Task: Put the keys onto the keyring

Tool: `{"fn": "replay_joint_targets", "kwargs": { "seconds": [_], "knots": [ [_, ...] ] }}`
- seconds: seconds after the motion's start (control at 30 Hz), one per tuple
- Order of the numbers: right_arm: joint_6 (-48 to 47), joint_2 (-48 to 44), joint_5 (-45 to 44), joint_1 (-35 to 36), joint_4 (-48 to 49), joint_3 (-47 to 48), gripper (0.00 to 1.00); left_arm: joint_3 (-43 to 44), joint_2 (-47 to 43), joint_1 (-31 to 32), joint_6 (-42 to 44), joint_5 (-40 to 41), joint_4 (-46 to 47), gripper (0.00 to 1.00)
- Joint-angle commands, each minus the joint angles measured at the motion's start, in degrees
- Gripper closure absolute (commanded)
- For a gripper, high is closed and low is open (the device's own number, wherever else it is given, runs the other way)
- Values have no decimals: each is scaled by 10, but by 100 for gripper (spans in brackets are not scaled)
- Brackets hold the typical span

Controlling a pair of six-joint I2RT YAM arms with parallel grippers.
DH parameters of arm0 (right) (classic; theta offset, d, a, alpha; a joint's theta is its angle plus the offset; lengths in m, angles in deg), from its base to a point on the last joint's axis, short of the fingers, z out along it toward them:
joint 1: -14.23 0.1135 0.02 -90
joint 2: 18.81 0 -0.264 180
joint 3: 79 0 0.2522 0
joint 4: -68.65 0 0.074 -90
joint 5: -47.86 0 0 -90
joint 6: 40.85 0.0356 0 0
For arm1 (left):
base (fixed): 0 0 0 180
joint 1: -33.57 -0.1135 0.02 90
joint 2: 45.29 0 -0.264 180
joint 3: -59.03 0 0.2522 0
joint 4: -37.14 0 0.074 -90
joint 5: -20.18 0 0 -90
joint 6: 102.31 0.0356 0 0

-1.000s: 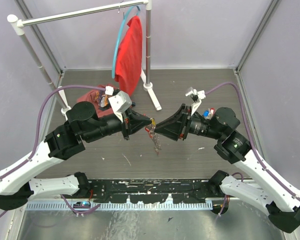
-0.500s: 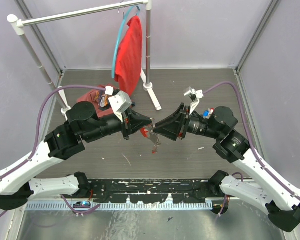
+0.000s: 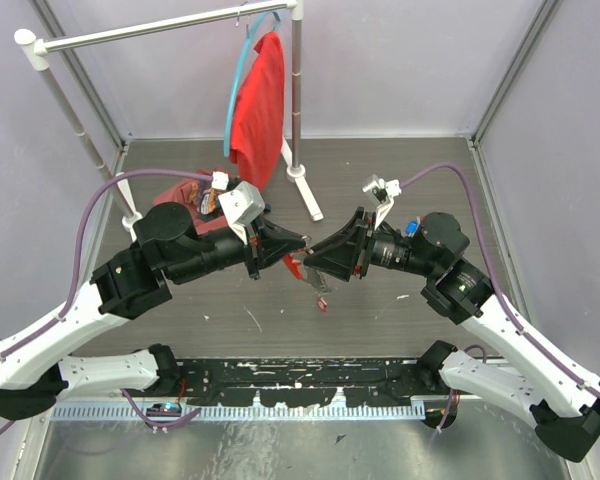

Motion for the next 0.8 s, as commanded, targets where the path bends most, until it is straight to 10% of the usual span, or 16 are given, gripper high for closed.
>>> {"fn": "replay_joint_targets", "kwargs": {
  "seconds": [0.0,0.77],
  "knots": [
    [6,-6,9,1,40,10,58,7,-3,-1,-2,-5,33,100],
    [33,-18,31,1,77,2,59,1,-2,-1,-4,-3,37,100]
  ]
}}
